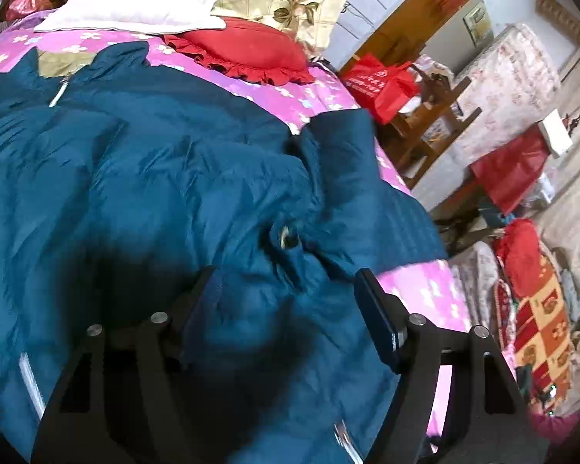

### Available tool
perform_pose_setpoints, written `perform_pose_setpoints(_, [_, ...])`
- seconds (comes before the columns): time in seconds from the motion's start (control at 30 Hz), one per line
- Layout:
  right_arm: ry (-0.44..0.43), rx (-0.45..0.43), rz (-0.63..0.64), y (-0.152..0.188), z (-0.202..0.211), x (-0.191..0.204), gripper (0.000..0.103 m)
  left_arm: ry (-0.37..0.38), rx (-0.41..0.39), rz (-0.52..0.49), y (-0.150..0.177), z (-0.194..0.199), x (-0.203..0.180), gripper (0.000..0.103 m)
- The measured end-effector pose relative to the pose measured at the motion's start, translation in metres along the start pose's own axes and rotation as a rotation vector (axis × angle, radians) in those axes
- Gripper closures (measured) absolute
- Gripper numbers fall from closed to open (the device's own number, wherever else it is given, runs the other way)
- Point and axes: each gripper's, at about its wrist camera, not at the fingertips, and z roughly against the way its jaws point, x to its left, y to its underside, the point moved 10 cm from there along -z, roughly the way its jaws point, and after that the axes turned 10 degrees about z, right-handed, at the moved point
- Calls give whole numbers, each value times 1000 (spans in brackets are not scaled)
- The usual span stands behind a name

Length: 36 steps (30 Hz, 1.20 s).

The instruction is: Fold large clothes

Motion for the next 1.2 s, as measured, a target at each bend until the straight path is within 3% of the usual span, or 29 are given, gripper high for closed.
perform_pose_setpoints(0.13, [12, -32, -40, -8, 8, -4, 0, -24, -83, 33, 0, 56, 25, 32])
perform_pose_setpoints(0.23, [-17, -136, -120, -25, 27, -14, 0, -176, -228, 79, -15, 119, 79, 32])
perform_pose_setpoints(0.33, [-58, -221, -119, -51, 36, -13, 0, -357, -377, 168, -26, 186, 142, 32])
perform_pose_setpoints(0.43, [-44, -277, -74, -97, 34, -10, 0, -474, -513, 278, -30, 235, 196, 32])
perform_pose_setpoints(0.5, [-67, -302, -73, -130, 27, -6, 0, -537, -563, 327, -29, 250, 225, 32])
perform_pose_setpoints(0.6, [-161, -345, -67, -192, 13, 15, 0, -650, -514, 388, -29, 243, 258, 32])
perform_pose_setpoints(0.73, [-345, -408, -109, -258, -24, 49, 0, -642, -476, 441, -27, 237, 278, 32])
perform_pose_setpoints(0.8, [-380, -368, -129, -267, -52, 53, 1, -634, -446, 462, -27, 228, 286, 32])
perform_pose_setpoints(0.9, [-248, -217, -228, -248, -103, 20, 2, -641, -392, 470, -23, 212, 290, 26])
perform_pose_setpoints(0.93, [-266, -181, -299, -235, -115, 7, 2, -630, -379, 474, -23, 207, 291, 25])
perform_pose_setpoints(0.97, [-285, -205, -325, -233, -113, -1, 4, -626, -373, 478, -23, 206, 291, 24])
perform_pose_setpoints(1.1, [-185, -128, -272, -214, -110, -8, 3, -632, -385, 488, -21, 209, 290, 25])
perform_pose_setpoints(1.2, [-180, -84, -279, -206, -109, -12, 3, -653, -427, 472, -21, 220, 280, 25])
